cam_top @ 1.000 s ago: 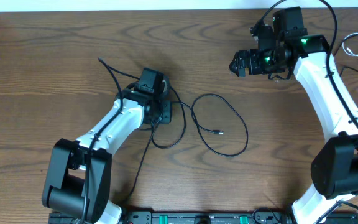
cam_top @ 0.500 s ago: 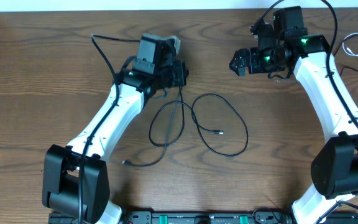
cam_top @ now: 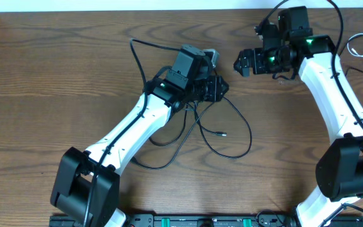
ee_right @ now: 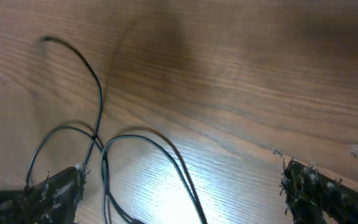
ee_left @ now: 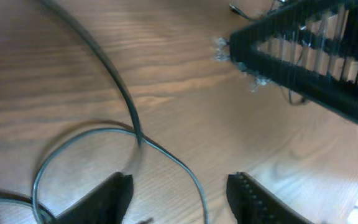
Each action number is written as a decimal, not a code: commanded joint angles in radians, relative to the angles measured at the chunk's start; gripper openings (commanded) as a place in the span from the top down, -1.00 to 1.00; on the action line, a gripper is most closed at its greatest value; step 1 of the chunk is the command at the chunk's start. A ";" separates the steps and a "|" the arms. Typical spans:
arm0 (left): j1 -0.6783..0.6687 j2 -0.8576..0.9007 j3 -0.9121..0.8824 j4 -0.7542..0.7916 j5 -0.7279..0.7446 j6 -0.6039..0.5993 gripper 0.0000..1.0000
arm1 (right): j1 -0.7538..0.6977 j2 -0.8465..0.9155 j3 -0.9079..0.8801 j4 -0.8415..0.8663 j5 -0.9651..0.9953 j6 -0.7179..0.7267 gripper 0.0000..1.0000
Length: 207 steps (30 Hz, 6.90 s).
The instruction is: Untangle cables
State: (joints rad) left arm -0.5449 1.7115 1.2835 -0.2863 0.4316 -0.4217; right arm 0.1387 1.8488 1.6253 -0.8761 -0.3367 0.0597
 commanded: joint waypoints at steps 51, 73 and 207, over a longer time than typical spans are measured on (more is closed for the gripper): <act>0.428 -0.032 0.007 -0.469 -0.312 0.088 -0.53 | 0.542 0.356 -0.126 0.206 0.294 0.509 -0.27; 0.428 -0.032 -0.004 -0.470 -0.312 0.088 -0.52 | 0.534 0.313 -0.073 0.236 0.268 0.179 0.98; 0.516 -0.032 -0.004 -0.454 -0.312 0.089 -0.64 | 0.257 0.176 -0.154 0.279 -0.099 0.173 -0.36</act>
State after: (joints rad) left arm -0.0334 1.7054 1.2835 -0.7364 0.1253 -0.3397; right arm 0.3744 2.0079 1.5234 -0.6460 -0.4149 0.1547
